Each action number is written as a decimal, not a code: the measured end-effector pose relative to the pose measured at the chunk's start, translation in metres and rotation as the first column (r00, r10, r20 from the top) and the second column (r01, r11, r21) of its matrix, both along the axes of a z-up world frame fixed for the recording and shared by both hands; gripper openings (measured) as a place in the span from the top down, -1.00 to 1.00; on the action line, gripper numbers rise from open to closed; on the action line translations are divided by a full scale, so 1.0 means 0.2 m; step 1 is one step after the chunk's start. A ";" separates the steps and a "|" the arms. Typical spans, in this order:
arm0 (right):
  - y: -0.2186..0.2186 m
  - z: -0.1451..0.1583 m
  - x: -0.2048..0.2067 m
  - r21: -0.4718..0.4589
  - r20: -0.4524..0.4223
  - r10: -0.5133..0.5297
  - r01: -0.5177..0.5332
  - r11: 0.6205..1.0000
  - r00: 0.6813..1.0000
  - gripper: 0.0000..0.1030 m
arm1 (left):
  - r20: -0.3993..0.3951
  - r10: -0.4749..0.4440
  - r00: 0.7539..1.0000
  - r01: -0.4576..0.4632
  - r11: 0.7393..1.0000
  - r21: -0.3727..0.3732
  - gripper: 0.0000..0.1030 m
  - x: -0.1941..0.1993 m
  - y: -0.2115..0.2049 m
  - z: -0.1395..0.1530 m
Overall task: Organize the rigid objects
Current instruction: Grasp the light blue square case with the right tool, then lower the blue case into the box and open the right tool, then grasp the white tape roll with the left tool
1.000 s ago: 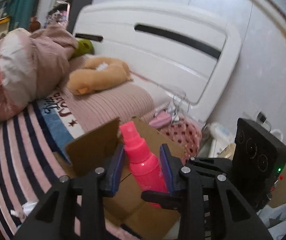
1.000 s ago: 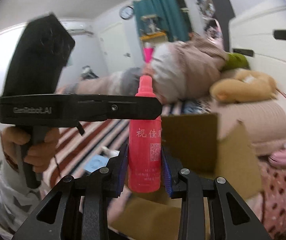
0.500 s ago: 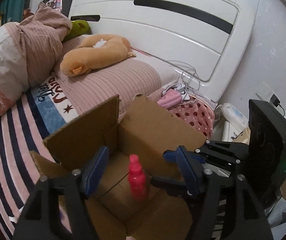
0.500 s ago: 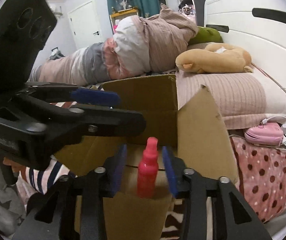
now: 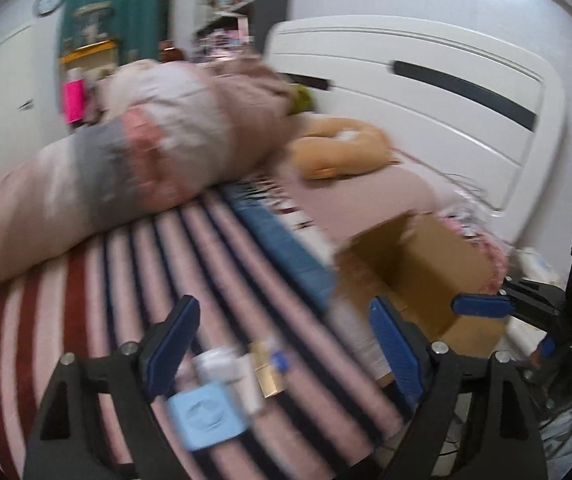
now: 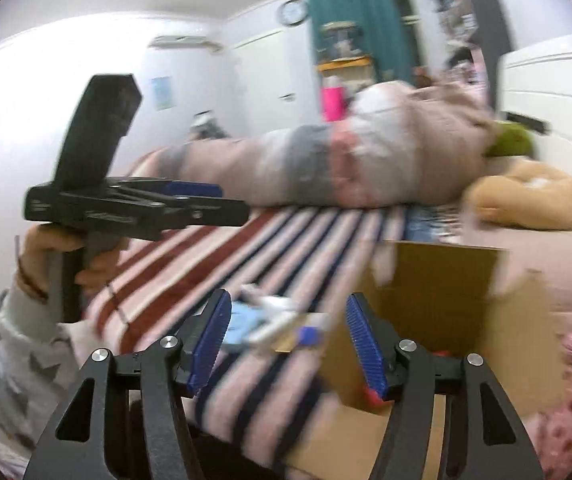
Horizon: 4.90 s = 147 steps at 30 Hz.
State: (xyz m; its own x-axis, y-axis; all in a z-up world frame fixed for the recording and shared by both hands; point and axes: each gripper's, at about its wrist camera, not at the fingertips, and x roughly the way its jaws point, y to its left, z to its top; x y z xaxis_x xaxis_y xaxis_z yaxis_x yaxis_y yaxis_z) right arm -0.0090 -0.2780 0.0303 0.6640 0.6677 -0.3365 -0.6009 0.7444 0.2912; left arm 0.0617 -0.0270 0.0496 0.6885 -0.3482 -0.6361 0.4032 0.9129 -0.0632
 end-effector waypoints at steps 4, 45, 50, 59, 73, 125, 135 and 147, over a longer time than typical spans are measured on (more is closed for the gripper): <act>0.33 -0.04 0.08 -0.001 -0.080 0.115 -0.116 0.993 0.990 -0.20 | -0.018 0.088 0.996 -0.088 0.996 -0.011 -0.67 -0.06 0.31 -0.12; 1.15 -0.29 0.38 -0.196 -0.135 0.141 -0.166 0.966 0.981 -0.58 | -0.173 -0.006 0.985 -0.060 0.925 -0.376 -0.68 -0.08 0.82 -0.63; 1.00 -0.12 0.21 -0.130 0.038 0.192 -0.186 0.974 0.981 -0.58 | -0.131 -0.142 0.981 0.066 0.884 -0.463 -0.47 -0.10 0.64 -0.46; 0.61 -0.01 0.11 -0.091 0.134 0.111 -0.100 0.991 0.985 -0.54 | -0.078 -0.226 0.971 0.184 0.916 -0.356 0.39 -0.11 0.15 -0.20; -0.30 -0.01 0.03 0.073 0.124 -0.093 0.084 0.994 0.988 -0.53 | -0.048 -0.448 0.893 0.416 0.860 -0.297 0.49 0.01 -0.72 0.01; -0.26 -0.06 0.09 -0.058 -0.084 -0.119 0.114 0.992 0.989 -0.64 | -0.039 -0.155 0.987 0.148 0.979 -0.137 -0.49 -0.04 -0.29 0.07; 0.39 0.02 0.11 -0.050 -0.053 0.085 -0.088 0.995 0.995 -0.63 | -0.019 0.085 0.996 -0.086 0.993 -0.081 -0.57 -0.16 0.35 -0.09; 0.88 -0.46 0.54 -0.182 -0.287 0.059 -0.115 0.976 0.956 -0.51 | -0.185 0.151 0.971 -0.172 0.980 -0.104 -0.57 -0.04 0.69 -0.61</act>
State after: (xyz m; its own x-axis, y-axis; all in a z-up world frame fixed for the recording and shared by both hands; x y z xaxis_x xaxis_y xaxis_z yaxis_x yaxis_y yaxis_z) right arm 0.0993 -0.1016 -0.0607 0.4671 0.6215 -0.6289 -0.5817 0.7517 0.3108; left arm 0.0542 0.1100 -0.0718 0.6234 -0.3218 -0.7127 0.2241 0.9467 -0.2314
